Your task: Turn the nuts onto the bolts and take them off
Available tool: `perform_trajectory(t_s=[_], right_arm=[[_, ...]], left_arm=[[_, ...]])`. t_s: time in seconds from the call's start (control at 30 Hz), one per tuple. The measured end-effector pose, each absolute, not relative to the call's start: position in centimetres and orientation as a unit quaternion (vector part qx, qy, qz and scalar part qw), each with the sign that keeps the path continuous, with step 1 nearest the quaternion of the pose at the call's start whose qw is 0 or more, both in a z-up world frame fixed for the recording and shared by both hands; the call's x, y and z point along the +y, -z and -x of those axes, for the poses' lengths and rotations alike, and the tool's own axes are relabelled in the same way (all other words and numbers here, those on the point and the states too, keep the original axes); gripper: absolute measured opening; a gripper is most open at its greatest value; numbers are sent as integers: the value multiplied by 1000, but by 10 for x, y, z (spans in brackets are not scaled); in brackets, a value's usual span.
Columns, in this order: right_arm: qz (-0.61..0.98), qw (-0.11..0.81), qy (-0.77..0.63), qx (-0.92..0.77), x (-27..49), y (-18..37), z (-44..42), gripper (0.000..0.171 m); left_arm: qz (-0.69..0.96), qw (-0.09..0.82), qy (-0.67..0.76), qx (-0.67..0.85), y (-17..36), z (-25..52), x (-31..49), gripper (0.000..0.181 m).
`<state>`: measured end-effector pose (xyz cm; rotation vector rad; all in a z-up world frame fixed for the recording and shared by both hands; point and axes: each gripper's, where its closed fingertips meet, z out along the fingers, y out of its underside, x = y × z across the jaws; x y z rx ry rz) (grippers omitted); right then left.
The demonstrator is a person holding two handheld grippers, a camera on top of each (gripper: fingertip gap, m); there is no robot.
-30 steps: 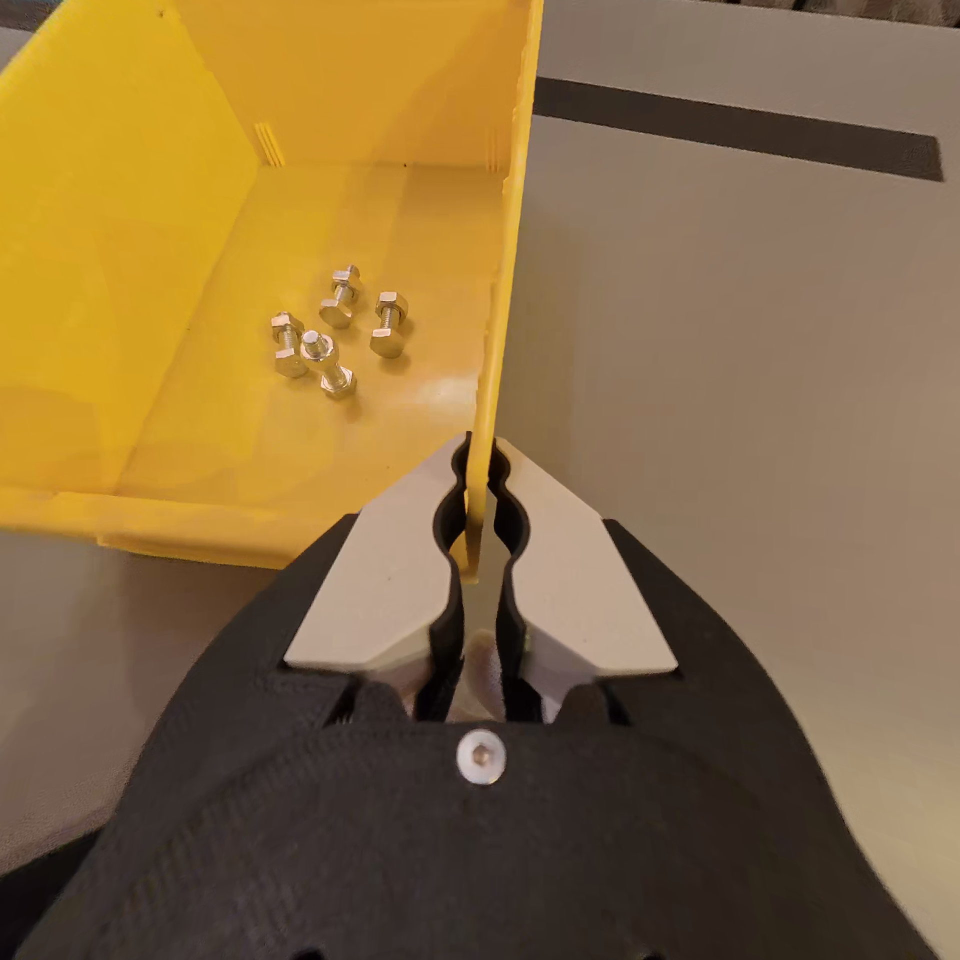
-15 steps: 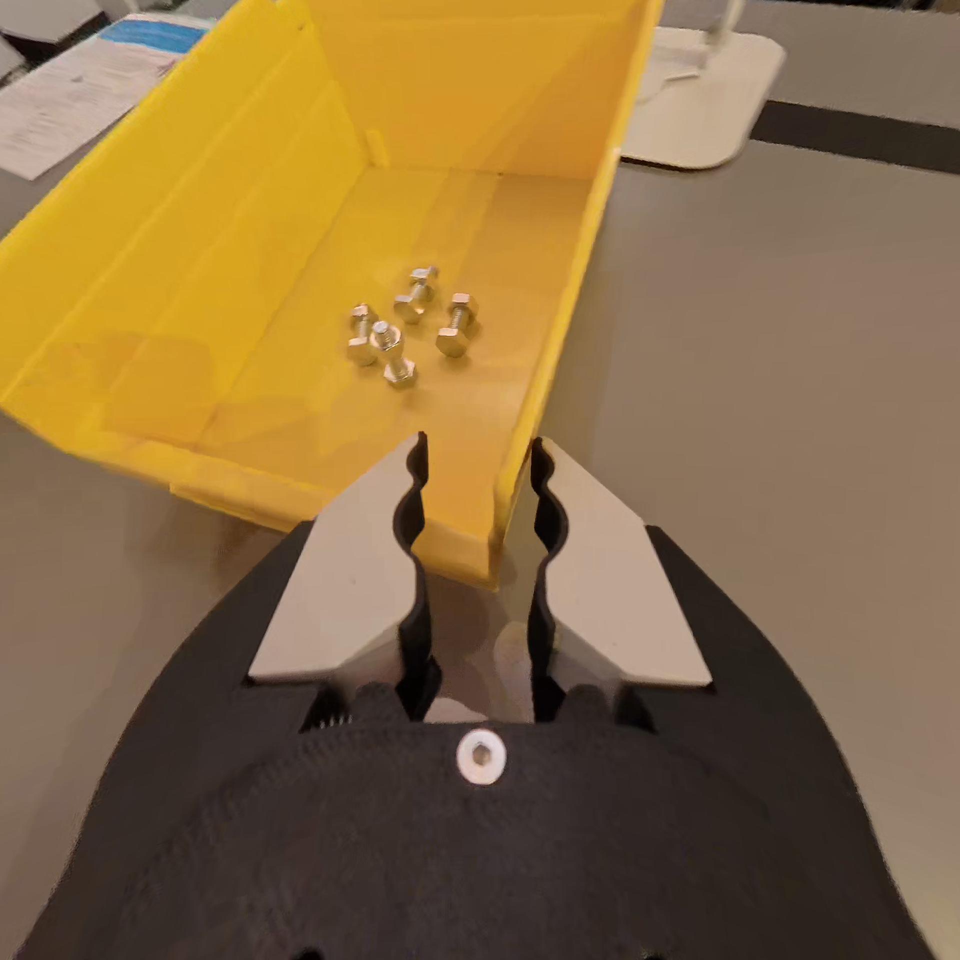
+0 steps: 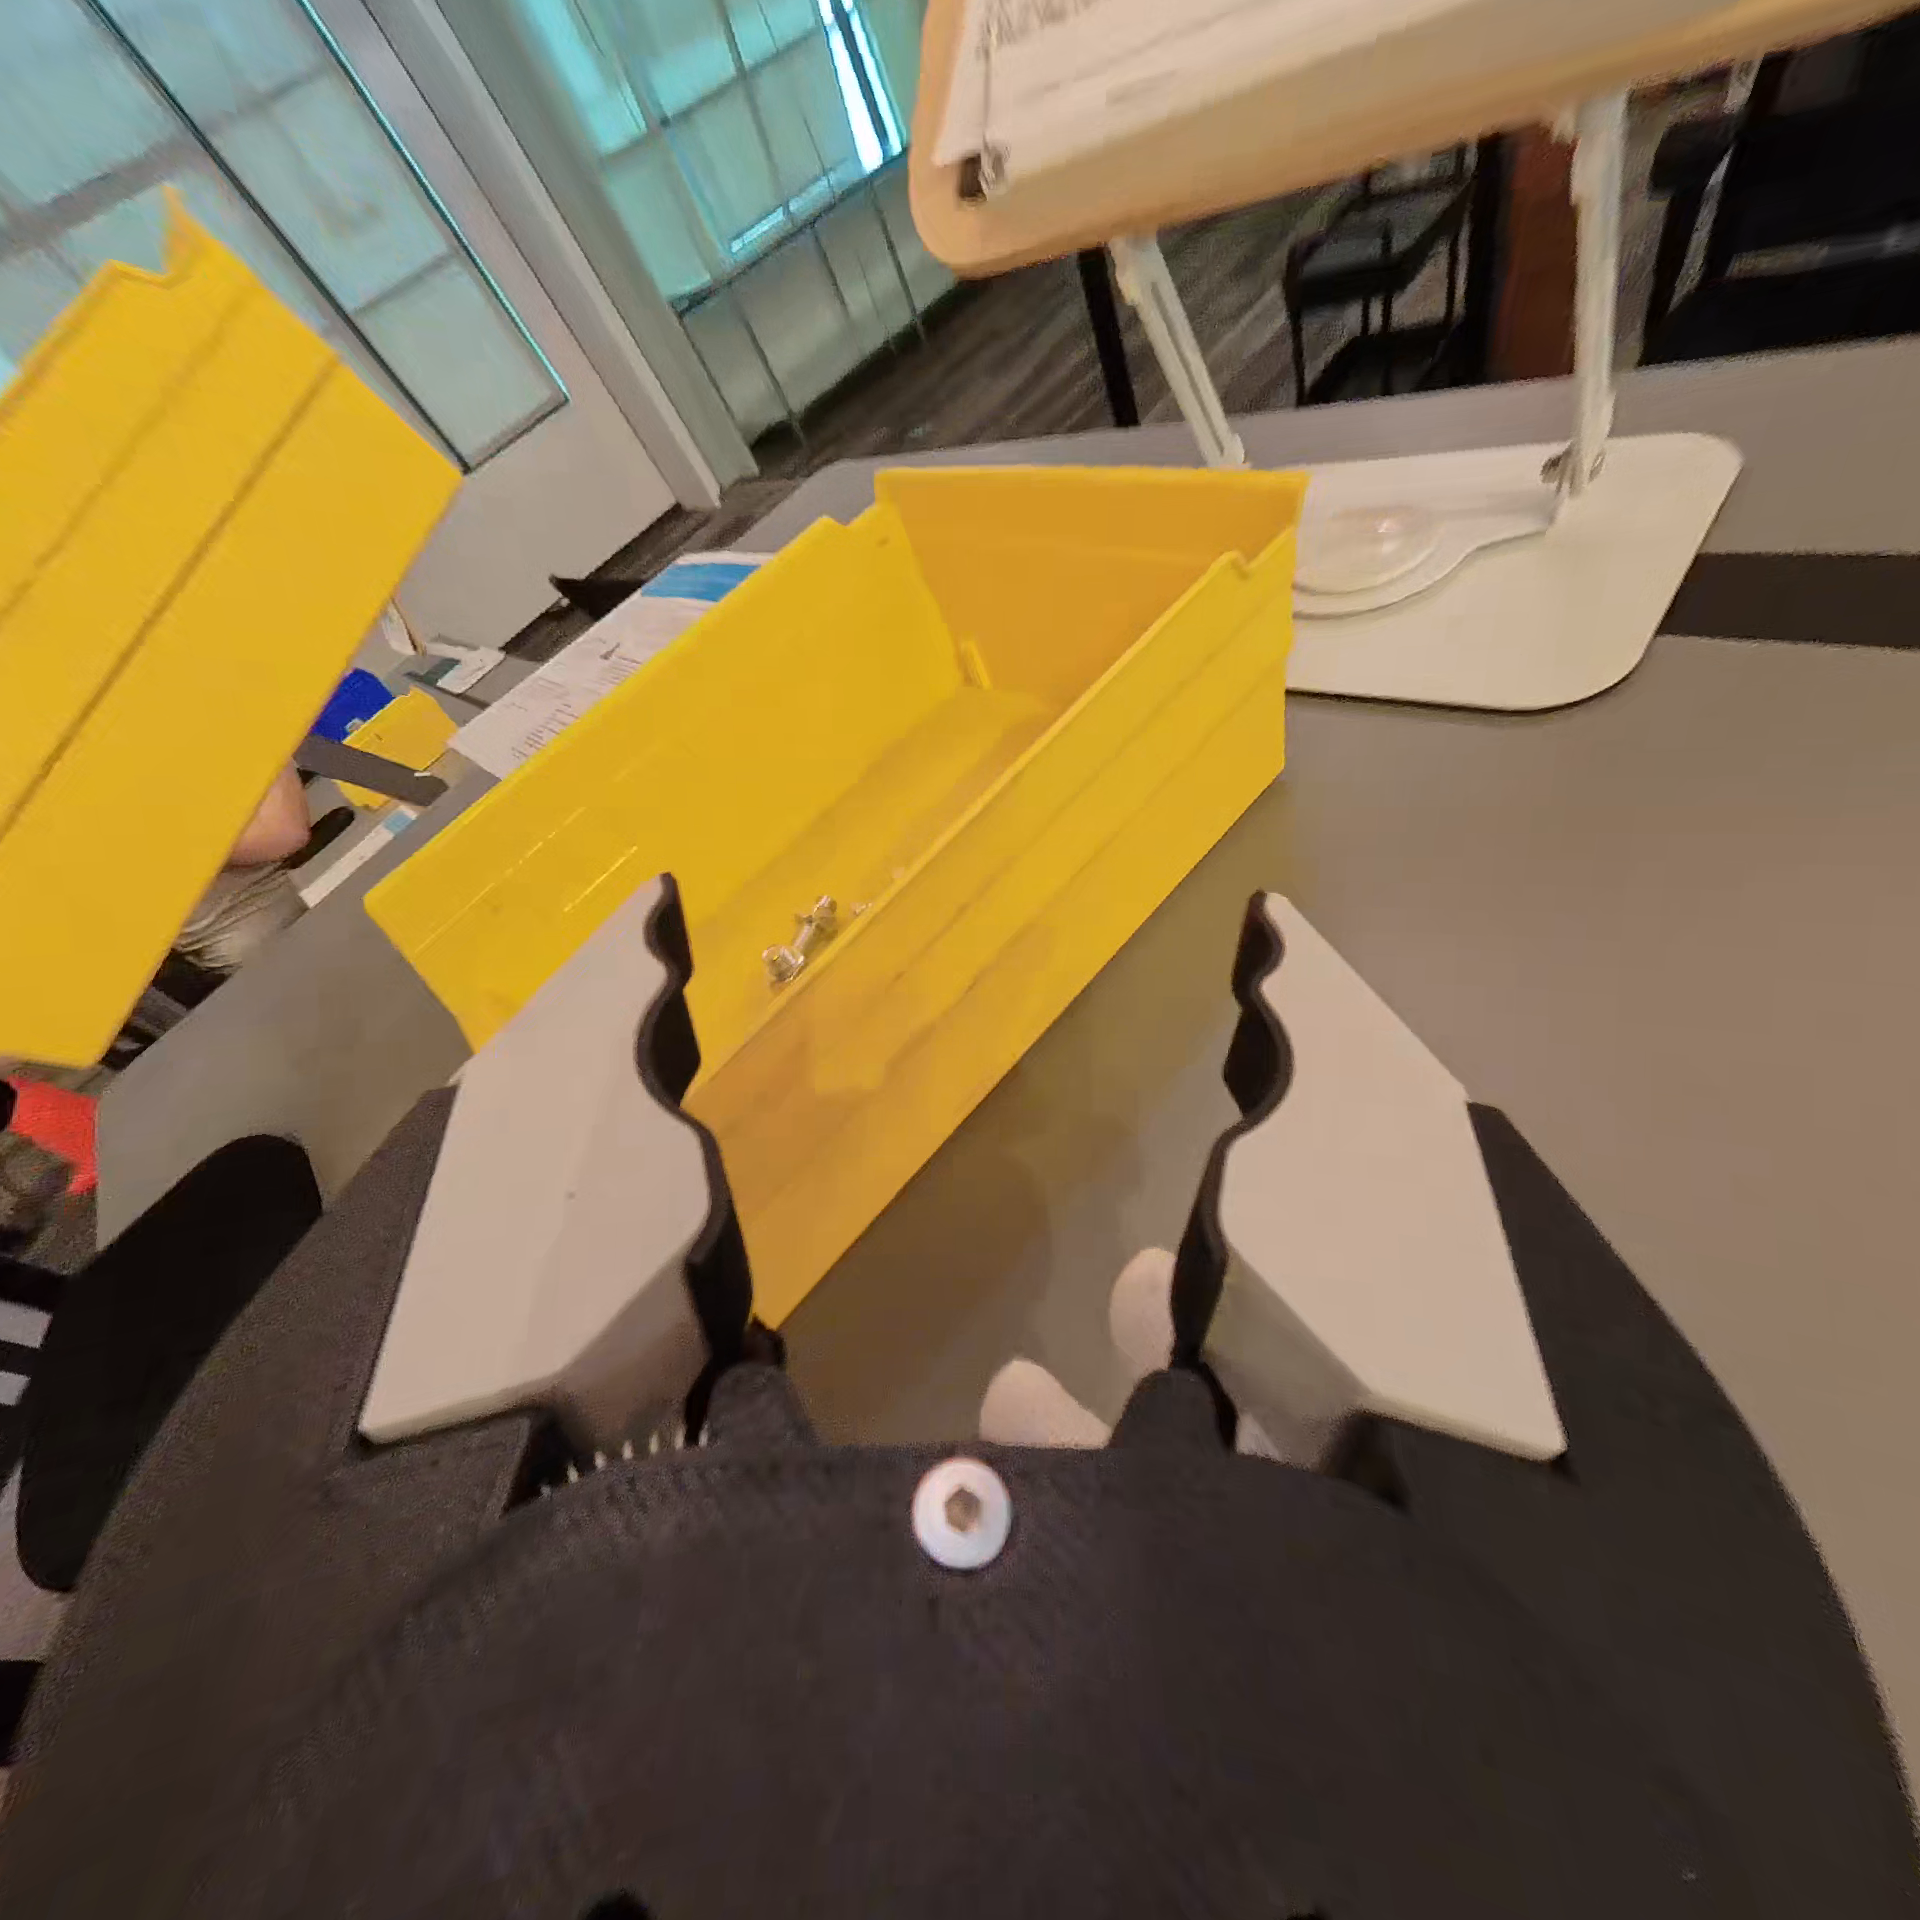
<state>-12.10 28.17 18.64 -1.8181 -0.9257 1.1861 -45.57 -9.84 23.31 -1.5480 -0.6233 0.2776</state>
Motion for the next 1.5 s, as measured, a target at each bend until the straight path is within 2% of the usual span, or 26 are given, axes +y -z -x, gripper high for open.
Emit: perform_trajectory(t_s=[0.2,0.3,0.63,1.17,1.5], right_arm=[[735,308,-490,-354,274,-160,180,102],[737,310,-485,-354,265,-154,195,93],[711,328,-495,-377,264,-153,251,87],[690,285,-542,-386,268,-148,379,70],[670,254,-548,-432,257,-143,445,74]], left_arm=[[682,665,-119,-278,-234,455,-98,5],[680,665,-125,-282,-235,457,-104,5],[674,660,-146,-297,-236,471,-129,5],[665,650,-176,-323,-232,487,-168,5],[663,652,-181,-321,-238,489,-172,5]])
